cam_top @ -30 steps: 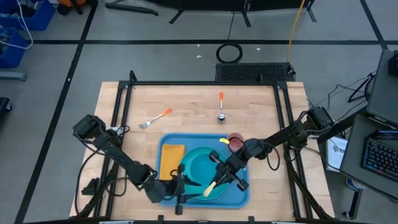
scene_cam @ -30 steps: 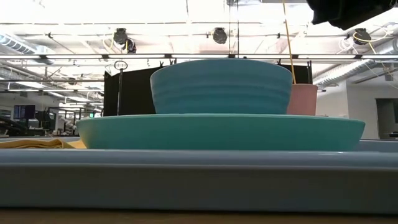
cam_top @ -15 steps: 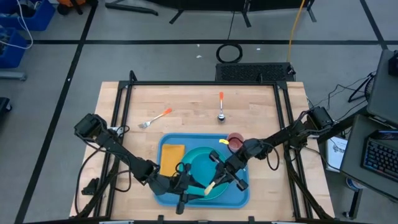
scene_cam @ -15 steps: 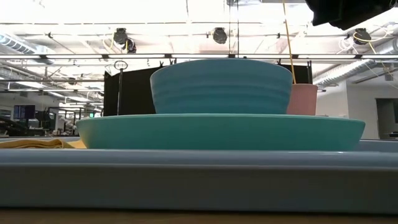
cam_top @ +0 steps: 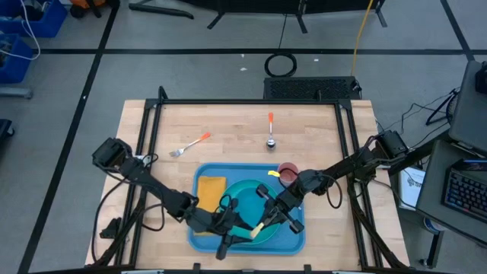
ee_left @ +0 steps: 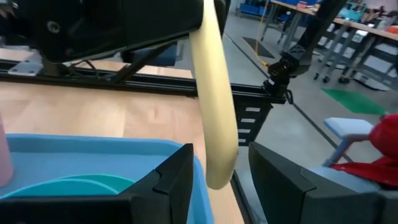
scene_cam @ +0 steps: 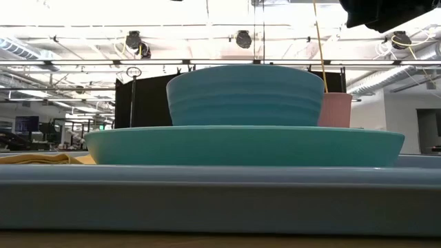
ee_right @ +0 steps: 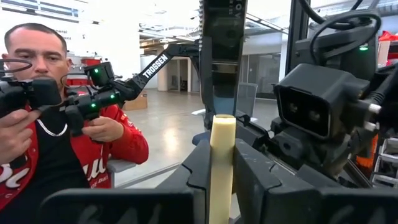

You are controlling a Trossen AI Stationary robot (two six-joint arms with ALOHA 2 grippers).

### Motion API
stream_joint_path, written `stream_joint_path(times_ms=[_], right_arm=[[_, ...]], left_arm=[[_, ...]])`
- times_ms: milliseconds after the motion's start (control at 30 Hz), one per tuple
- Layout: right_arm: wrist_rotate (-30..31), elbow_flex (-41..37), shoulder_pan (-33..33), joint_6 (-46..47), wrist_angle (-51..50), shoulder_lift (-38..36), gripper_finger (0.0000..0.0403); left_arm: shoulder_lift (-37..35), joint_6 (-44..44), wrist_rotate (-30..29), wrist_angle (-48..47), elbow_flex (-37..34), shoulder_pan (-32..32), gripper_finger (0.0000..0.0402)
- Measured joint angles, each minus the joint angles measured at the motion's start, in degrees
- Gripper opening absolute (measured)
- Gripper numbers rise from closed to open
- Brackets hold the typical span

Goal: Set up tray
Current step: Put the yellow knife on top of the yellow napkin

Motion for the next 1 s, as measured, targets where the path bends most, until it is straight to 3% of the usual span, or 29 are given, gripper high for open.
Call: stream_joint_path(times_ms=[233,533,800,1000], right_arm=[[0.03,0.02,-0.07,0.00,0.16,0.00,0.0032],[-0.23,0.02,-0.05,-0.23,0.10,0.00,0.0031],[-0.08,0.02,-0.05,-0.79,-0.03,0.00,0.0026],[0.02,0.07,-0.05,-0.59,-0.47,0.00,0.0026]], left_arm=[[0.07,-0.07,2.14,0.77,0.00,0.97,0.0142],[0.07,0.37,3.98,0.77,0.00,0.95,0.0047],[0.09,0.74,4.28,1.44,0.00,0.93,0.0060],[0.09,0.22,4.20,1.49,-0.02,0.88,0.0044]])
